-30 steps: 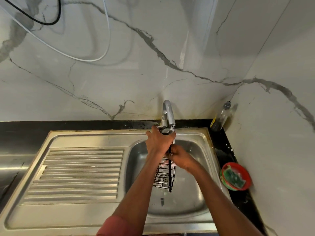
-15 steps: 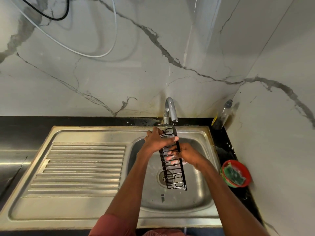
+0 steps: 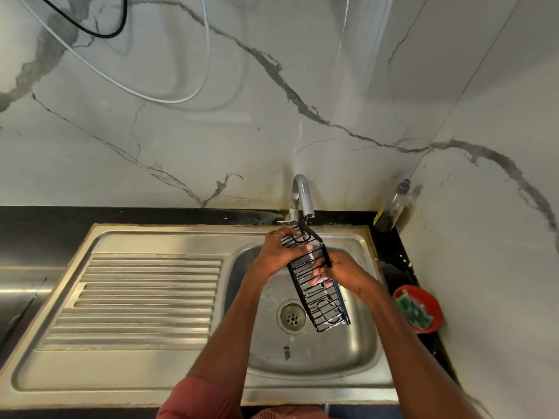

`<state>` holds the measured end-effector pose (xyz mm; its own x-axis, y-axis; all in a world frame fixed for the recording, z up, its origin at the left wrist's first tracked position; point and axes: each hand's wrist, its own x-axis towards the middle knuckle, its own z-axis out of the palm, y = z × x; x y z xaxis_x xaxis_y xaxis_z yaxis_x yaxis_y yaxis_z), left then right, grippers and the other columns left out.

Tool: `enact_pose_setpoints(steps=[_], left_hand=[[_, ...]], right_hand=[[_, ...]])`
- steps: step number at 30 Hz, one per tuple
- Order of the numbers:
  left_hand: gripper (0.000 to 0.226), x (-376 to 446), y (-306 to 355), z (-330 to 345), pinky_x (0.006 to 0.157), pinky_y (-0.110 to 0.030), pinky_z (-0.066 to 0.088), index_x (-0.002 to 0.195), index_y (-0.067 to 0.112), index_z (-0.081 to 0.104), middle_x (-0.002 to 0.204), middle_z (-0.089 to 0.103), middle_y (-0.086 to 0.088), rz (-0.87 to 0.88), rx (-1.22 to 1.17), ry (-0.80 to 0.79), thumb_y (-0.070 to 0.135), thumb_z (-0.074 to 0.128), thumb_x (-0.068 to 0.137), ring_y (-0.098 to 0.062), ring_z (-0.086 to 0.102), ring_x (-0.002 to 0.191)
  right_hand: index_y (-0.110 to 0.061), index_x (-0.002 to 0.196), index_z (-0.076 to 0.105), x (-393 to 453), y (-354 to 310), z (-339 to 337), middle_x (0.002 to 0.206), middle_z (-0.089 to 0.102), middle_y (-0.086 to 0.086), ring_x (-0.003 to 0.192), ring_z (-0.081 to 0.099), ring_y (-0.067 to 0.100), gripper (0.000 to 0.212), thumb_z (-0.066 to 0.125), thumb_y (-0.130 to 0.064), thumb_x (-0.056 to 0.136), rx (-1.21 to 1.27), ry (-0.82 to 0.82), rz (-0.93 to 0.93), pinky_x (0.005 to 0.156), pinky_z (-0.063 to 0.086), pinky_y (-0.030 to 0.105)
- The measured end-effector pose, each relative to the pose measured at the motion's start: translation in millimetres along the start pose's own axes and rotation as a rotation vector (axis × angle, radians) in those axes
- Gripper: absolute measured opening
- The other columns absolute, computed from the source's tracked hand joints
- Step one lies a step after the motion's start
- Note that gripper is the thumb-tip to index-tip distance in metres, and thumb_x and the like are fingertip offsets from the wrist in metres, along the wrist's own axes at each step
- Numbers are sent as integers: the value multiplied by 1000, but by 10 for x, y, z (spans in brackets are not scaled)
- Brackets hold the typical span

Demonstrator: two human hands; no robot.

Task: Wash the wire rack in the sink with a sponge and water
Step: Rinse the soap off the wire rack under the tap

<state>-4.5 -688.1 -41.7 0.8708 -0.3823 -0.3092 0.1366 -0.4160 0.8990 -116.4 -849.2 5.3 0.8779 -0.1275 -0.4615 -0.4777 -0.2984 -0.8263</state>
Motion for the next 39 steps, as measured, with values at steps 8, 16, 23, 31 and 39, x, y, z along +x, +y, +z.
enact_pose_setpoints(steps=[8,16,23,31,39], left_hand=[[30,-209,153,-9,107,-31,45,94,23,79,121,55,9,198,39,15,30,95,70,-3,55,113],[77,-130,95,24,105,-50,53,124,25,61,110,74,16,240,-4,-39,36,99,57,-5,68,111],[60,-115,78,68,102,-45,55,110,26,72,112,68,24,281,3,8,36,100,58,1,66,107],[54,-66,4,39,110,-46,48,77,75,62,138,52,11,263,163,186,40,99,60,-17,50,127],[45,-34,-32,140,110,-46,49,81,71,64,132,48,12,226,170,190,37,92,70,-15,53,124]], right_hand=[[-2,124,66,40,53,-157,118,70,25,107,67,38,47,66,-7,77,507,-77,-23,91,51,48],[-1,101,73,243,-267,-16,75,75,11,60,70,23,29,67,-28,93,357,303,179,55,52,28],[-1,104,69,515,-449,-18,84,74,17,58,70,24,23,69,-23,95,388,316,205,48,54,30],[-4,115,71,192,-173,-281,105,76,18,94,75,25,33,61,14,88,380,-62,127,71,50,31],[-9,107,70,243,-125,-176,84,73,8,81,72,22,13,63,-9,96,497,145,135,66,44,31]])
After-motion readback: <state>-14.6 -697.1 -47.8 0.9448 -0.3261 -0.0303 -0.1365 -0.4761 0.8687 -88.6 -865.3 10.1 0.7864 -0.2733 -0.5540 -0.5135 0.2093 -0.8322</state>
